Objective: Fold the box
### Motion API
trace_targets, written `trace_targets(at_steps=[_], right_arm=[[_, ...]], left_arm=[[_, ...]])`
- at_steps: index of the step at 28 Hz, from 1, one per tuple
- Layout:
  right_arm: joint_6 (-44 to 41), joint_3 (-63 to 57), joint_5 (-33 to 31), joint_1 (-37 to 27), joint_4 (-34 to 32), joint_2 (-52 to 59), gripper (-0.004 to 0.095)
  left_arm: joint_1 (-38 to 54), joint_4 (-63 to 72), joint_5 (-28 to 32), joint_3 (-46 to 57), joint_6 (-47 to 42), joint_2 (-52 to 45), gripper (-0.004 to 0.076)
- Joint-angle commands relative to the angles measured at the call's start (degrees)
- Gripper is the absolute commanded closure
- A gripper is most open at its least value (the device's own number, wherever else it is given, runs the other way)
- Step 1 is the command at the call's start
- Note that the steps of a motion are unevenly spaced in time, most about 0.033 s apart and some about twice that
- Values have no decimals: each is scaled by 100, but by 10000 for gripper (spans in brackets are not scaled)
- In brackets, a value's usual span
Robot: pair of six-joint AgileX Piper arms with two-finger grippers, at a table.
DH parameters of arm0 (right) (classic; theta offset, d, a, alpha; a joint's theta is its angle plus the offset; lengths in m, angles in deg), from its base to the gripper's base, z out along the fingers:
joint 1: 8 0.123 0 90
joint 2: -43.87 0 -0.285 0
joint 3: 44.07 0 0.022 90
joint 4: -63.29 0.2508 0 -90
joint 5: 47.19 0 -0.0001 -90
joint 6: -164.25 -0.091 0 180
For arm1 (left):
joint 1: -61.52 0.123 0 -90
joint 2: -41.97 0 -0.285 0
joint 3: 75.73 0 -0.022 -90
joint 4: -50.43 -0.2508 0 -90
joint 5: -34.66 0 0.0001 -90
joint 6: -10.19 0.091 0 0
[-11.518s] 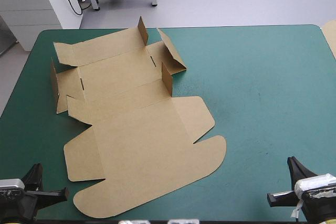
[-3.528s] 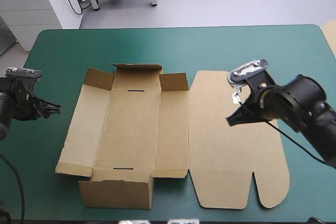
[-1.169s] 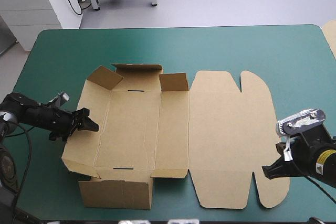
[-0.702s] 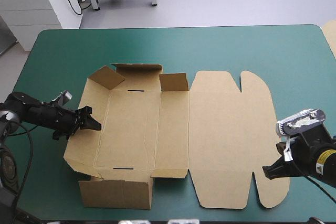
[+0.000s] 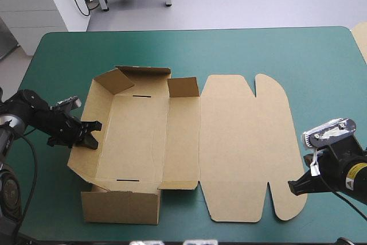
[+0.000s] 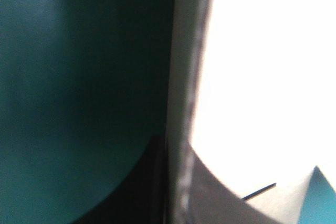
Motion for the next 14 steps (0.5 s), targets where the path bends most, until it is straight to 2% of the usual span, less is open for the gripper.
trace_targets(at_steps=[1,12,14], right_arm=[[51,146,31,-10,-193,-4,927],[41,146,31,-10,-181,-4,927],[-93,146,31,-10,-181,-4,929]], left_arm=[[-454,-667,-508,-516,-108,-266,731],[-2649,-2840,-473,-2193,-108,-255,731],[-3025,-3223,-473,-2527,252,-255,731]])
